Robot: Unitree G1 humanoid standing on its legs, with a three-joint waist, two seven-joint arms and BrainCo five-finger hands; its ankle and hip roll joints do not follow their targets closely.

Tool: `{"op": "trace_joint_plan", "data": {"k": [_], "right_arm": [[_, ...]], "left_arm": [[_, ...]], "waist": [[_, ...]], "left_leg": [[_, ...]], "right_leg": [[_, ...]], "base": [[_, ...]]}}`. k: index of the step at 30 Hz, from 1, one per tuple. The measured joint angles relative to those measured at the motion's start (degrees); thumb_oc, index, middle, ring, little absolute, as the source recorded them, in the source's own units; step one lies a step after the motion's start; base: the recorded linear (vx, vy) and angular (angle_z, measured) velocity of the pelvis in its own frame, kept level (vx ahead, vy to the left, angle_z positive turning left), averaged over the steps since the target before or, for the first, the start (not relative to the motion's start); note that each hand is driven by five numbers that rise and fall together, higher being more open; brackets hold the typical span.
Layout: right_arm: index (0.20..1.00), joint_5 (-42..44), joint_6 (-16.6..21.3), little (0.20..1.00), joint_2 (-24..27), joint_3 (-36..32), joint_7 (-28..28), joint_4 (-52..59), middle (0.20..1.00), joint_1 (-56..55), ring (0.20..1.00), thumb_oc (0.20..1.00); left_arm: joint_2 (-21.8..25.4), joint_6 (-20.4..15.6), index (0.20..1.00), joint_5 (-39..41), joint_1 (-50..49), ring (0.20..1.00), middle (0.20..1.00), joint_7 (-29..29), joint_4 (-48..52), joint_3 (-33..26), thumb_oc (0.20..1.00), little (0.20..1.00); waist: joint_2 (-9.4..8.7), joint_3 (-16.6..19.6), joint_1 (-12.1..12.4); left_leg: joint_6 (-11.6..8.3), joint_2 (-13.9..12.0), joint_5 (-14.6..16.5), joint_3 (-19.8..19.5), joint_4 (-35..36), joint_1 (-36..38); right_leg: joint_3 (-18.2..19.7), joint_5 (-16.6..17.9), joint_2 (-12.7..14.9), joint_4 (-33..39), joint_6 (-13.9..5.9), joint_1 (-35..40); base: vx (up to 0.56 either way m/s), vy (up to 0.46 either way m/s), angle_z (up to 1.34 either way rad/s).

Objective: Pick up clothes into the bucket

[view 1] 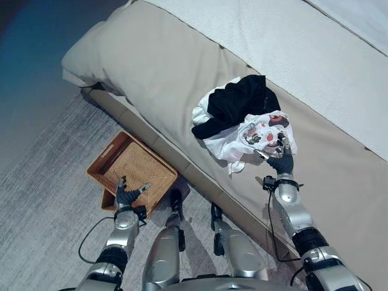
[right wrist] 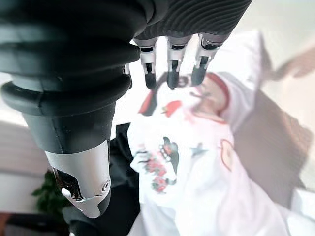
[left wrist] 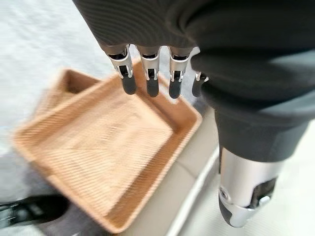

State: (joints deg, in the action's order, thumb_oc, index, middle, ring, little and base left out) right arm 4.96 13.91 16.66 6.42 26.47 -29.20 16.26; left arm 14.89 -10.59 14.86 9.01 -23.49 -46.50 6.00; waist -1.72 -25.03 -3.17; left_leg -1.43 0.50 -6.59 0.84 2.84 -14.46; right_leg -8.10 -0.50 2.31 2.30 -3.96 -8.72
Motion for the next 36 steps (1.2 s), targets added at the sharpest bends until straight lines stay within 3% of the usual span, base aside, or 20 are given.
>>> {"op": "trace_joint_plan", "data": {"k": [5,10,12,16,18,24,25,26,27,34,36], "right_arm": [[1.000,-5.7,-0.9,1.000,0.6,0.2,3.2,-0.6,1.000,2.4,1.000,1.000],[1.000,-12.9,-5.4,1.000,4.6,3.4,6.6,-9.1,1.000,10.6,1.000,1.000],[1.000,-15.6,-7.6,1.000,5.8,4.8,7.8,-14.0,1.000,15.2,1.000,1.000],[1.000,-16.7,-10.4,1.000,8.5,8.2,7.7,-25.8,1.000,23.1,1.000,1.000],[1.000,-15.9,-11.0,1.000,9.6,10.3,6.2,-37.1,1.000,29.5,1.000,1.000],[1.000,-12.7,-13.4,1.000,14.3,11.1,1.3,-47.4,1.000,36.6,1.000,1.000],[0.865,-12.4,-13.5,0.865,14.8,11.1,0.8,-48.6,0.865,37.2,0.865,0.865],[0.332,-11.9,-14.1,0.332,15.8,11.1,-0.5,-50.9,0.332,38.9,0.332,0.332],[0.200,-11.7,-14.5,0.200,16.6,11.2,-0.8,-50.8,0.200,39.7,0.200,0.200],[0.200,-10.1,-16.5,0.200,18.9,10.9,-2.2,-48.1,0.200,41.7,0.200,0.200],[0.200,-6.1,-16.2,0.200,19.1,8.6,-1.9,-41.3,0.200,39.0,0.200,0.200]], "left_arm": [[-1.0,-0.2,1.000,2.2,0.3,1.000,1.000,1.8,-2.3,0.3,1.000,1.000],[-1.7,-0.4,1.000,2.9,0.2,1.000,1.000,4.8,-3.8,4.2,1.000,1.000],[-2.0,-0.4,1.000,3.0,0.0,1.000,1.000,5.5,-4.0,4.2,1.000,1.000],[-1.9,-0.5,1.000,4.2,0.4,1.000,1.000,6.1,-4.4,5.4,1.000,1.000],[-1.5,-0.5,1.000,5.2,0.5,1.000,1.000,6.3,-4.8,7.2,1.000,1.000],[-1.1,0.0,1.000,6.7,0.5,1.000,1.000,7.9,-5.1,8.8,1.000,1.000],[-1.1,0.1,1.000,6.8,0.5,1.000,1.000,8.1,-4.8,8.8,1.000,1.000],[-0.9,0.1,1.000,6.8,0.5,1.000,1.000,8.5,-3.8,9.1,1.000,1.000],[-0.7,0.2,1.000,7.0,0.5,1.000,1.000,8.6,-3.3,9.0,1.000,1.000],[-1.0,0.2,1.000,7.3,1.6,1.000,1.000,8.8,-2.5,9.1,1.000,1.000],[-1.2,0.2,1.000,7.3,2.0,1.000,1.000,8.6,-1.9,8.6,1.000,1.000]], "waist": [[1.28,-1.9,1.0],[3.26,-3.3,1.3],[3.80,-3.6,2.8],[4.66,-4.1,4.0],[5.18,-4.3,4.3],[5.83,-4.6,6.5],[5.93,-4.6,7.4],[6.28,-4.6,7.2],[6.42,-4.5,7.2],[6.48,-4.5,6.6],[6.47,-4.5,6.0]], "left_leg": [[0.20,0.4,-0.2,-0.9,-0.6,-1.2],[0.40,0.8,-0.4,-1.9,-1.8,-3.3],[0.48,0.9,-0.5,-2.6,-2.5,-4.7],[0.27,1.2,-1.2,-3.6,-3.1,-6.9],[0.01,1.7,-1.5,-5.2,-3.8,-8.5],[-0.39,2.8,-2.6,-7.4,-4.2,-11.5],[-0.30,3.0,-2.8,-7.4,-4.2,-11.9],[-0.33,3.4,-3.1,-7.7,-4.2,-12.5],[-0.32,3.6,-3.1,-8.0,-4.2,-13.2],[-0.39,3.7,-4.0,-8.8,-4.1,-13.9],[-0.28,3.5,-4.4,-8.7,-4.0,-13.7]], "right_leg": [[-0.5,0.0,0.3,-0.6,0.00,-0.9],[-1.8,0.0,0.8,-1.4,0.00,-2.2],[-2.0,-0.2,0.8,-2.8,-0.14,-3.8],[-2.9,-1.8,1.3,-6.1,-0.19,-6.7],[-4.3,-3.9,2.0,-10.2,0.00,-9.2],[-6.1,-8.2,4.1,-19.7,0.58,-15.5],[-6.1,-8.6,4.5,-20.7,0.64,-16.2],[-6.2,-9.4,5.1,-22.6,0.89,-17.7],[-6.4,-10.0,5.5,-24.1,1.16,-18.9],[-6.7,-10.6,5.8,-26.7,1.70,-20.6],[-6.6,-10.6,5.6,-26.6,1.79,-20.4]], "base": [[-0.03,-0.002,0.08],[-0.03,0.007,0.12],[-0.06,-0.017,0.08],[-0.04,-0.018,0.15],[-0.01,-0.033,0.35],[0.01,-0.012,0.24],[0.02,0.004,0.11],[0.04,0.005,0.15],[0.04,0.005,0.17],[0.02,-0.002,0.04],[0.00,0.000,0.00]]}}
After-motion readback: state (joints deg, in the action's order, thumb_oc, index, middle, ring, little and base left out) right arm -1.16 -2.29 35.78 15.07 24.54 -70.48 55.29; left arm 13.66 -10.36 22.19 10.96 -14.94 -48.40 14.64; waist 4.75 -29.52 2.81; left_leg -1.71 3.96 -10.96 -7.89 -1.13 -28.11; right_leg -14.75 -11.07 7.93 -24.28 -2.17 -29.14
